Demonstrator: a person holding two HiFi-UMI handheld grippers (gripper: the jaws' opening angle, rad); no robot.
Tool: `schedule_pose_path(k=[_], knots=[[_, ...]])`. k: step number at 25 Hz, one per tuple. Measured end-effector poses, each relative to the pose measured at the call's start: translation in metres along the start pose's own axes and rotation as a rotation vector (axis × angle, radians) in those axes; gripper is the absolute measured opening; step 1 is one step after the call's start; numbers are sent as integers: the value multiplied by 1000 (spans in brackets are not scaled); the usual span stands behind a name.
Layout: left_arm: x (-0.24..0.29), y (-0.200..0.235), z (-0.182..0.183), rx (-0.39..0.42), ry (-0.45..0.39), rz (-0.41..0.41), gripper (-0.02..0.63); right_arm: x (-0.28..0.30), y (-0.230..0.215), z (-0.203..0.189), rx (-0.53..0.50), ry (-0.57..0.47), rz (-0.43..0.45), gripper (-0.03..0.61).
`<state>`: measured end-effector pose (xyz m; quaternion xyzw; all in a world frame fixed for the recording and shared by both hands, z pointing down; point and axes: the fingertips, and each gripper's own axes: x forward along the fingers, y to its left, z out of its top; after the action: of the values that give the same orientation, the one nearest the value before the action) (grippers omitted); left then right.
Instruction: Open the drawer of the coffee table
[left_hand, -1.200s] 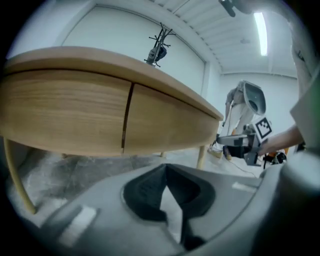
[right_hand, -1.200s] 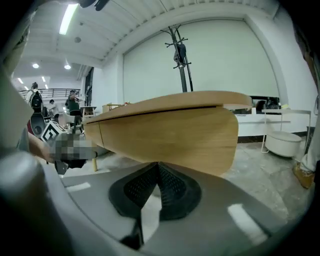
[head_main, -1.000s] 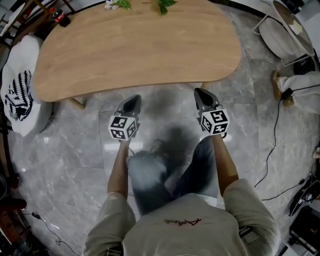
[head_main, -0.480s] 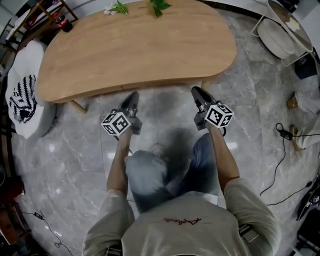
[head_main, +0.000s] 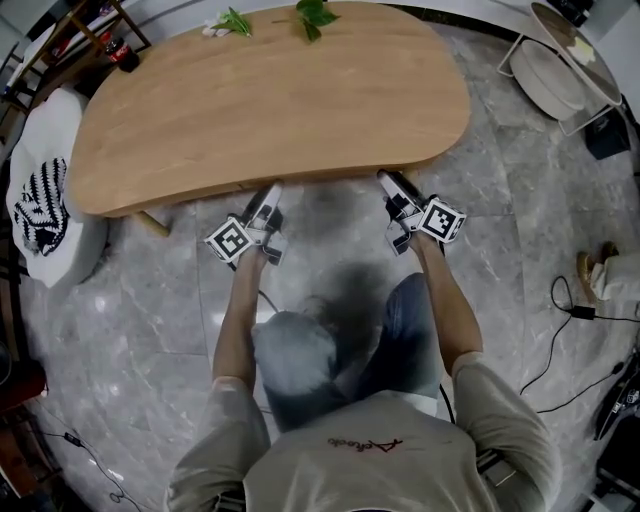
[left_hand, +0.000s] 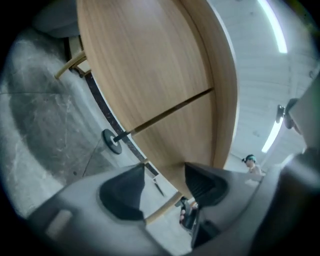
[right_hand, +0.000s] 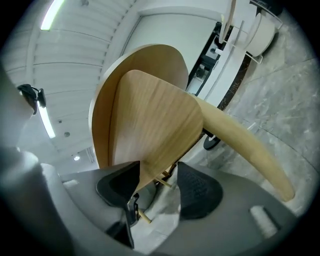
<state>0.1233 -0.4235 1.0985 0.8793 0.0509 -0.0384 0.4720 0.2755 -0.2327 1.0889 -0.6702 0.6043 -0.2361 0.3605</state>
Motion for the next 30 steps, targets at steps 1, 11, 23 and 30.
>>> schedule_pose_path(k=[1,11,23,30], knots=[[1,0,1,9,3,-4,238,1,0,2,-5,-5,6,213],[-3,-13,5,111,36,-63,167,-4,6,-3,54,-75,42,163],[-26,-26,-14,149,52,-63,149,-32,19,-19,99,-99,69,115],[-53,-49,-35,195,83,-56,133,-61,37,-31,103,-123,57,118]])
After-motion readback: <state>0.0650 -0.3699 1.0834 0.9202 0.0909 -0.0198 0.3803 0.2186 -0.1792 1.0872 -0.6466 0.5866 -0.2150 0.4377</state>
